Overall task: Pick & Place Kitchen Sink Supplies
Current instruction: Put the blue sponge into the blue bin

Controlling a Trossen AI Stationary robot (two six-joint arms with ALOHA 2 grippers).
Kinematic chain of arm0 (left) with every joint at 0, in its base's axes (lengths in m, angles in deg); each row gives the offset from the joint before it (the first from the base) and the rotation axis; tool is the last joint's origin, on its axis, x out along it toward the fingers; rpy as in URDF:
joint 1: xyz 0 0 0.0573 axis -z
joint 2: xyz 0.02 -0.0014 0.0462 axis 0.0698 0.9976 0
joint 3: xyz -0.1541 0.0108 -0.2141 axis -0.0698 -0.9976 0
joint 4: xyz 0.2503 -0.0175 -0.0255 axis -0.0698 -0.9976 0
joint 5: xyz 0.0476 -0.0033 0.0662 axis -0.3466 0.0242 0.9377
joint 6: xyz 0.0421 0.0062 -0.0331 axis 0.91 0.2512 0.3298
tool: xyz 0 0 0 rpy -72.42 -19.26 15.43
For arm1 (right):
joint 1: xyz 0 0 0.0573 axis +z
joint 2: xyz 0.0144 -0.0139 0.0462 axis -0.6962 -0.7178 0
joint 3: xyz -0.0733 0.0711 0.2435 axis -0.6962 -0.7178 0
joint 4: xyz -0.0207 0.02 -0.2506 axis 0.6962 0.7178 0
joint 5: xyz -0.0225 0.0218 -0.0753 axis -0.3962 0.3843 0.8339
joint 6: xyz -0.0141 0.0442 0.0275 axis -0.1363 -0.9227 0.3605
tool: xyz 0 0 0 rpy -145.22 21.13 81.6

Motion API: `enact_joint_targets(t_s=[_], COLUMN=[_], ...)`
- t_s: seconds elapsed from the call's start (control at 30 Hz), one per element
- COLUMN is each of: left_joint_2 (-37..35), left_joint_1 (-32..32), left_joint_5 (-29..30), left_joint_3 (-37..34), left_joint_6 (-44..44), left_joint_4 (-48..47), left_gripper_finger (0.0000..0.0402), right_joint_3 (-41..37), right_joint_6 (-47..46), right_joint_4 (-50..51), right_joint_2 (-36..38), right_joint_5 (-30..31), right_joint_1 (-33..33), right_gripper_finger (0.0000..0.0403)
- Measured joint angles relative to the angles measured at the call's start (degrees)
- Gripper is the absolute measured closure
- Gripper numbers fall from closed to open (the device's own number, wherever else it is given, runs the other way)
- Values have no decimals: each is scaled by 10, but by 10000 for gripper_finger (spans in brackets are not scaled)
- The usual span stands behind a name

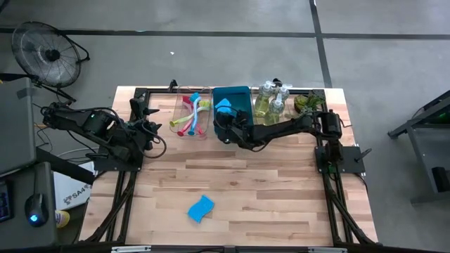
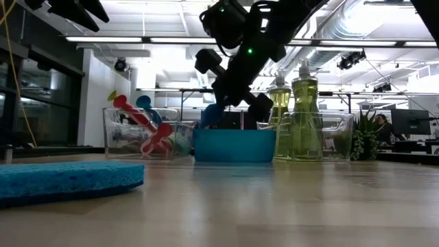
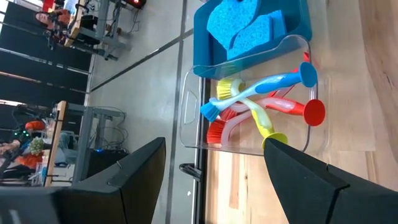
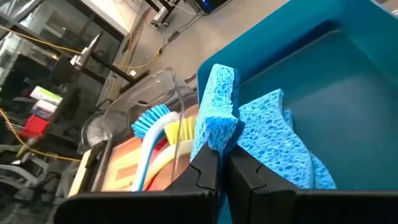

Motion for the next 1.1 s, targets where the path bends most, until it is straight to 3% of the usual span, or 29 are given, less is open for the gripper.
enact_joint_targets(t_s=[0.27,0.87,1.1], left_joint_2=[0,0,0], left_joint_1=[0,0,0], left_joint_5=[-1,-17,-18], left_joint_3=[0,0,0], left_joint_6=[0,0,0], left_joint_4=[0,0,0], left_gripper_finger=[136,136,136], right_joint_3=[0,0,0], right_joint_6=[4,20,64], right_joint_4=[-2,-3,-12], right_joint_2=[0,4,29], right_joint_5=[-23,-25,-16], right_joint_1=[-12,-20,-20], right_gripper_finger=[369,239,219])
